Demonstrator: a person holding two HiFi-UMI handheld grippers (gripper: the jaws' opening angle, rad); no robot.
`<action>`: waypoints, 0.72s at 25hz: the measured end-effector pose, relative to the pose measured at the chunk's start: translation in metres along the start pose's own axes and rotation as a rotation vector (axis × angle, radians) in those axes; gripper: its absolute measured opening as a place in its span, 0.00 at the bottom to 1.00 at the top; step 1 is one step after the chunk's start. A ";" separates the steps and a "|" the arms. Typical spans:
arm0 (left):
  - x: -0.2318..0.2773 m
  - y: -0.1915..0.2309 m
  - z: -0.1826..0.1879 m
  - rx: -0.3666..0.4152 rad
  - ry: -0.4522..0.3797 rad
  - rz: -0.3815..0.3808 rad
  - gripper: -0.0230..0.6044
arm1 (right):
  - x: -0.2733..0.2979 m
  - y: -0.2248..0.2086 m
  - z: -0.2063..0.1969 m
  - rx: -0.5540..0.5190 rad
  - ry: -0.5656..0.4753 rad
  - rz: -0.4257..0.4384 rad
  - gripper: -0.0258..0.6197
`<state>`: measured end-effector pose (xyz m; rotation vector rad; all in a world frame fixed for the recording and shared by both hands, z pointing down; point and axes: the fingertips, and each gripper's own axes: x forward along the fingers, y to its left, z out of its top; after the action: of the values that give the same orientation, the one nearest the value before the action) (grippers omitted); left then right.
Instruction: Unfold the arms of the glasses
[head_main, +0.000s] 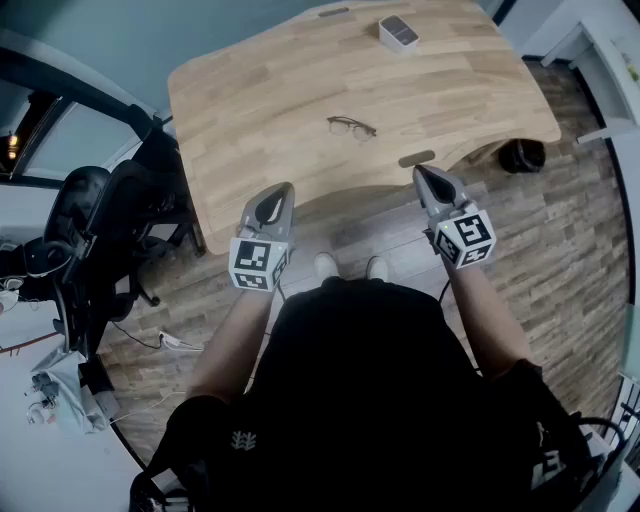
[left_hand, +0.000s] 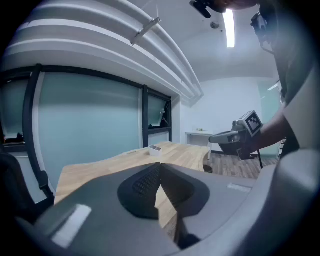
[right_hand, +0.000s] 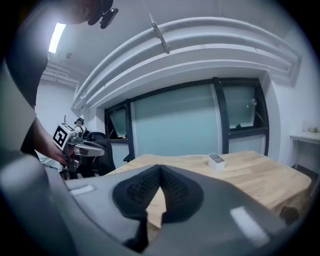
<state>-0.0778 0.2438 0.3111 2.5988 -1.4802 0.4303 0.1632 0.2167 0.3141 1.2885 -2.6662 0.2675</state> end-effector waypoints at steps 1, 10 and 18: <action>0.002 0.003 0.003 0.008 -0.007 -0.003 0.05 | 0.003 0.001 -0.001 0.001 0.003 -0.001 0.04; 0.003 0.044 0.015 0.036 -0.082 -0.023 0.05 | 0.031 0.016 0.000 -0.009 0.014 -0.045 0.04; 0.016 0.082 0.006 0.017 -0.101 -0.088 0.05 | 0.057 0.050 0.018 -0.007 -0.063 -0.024 0.04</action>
<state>-0.1394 0.1875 0.3073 2.7241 -1.3894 0.3079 0.0875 0.2002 0.3049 1.3480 -2.6991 0.2177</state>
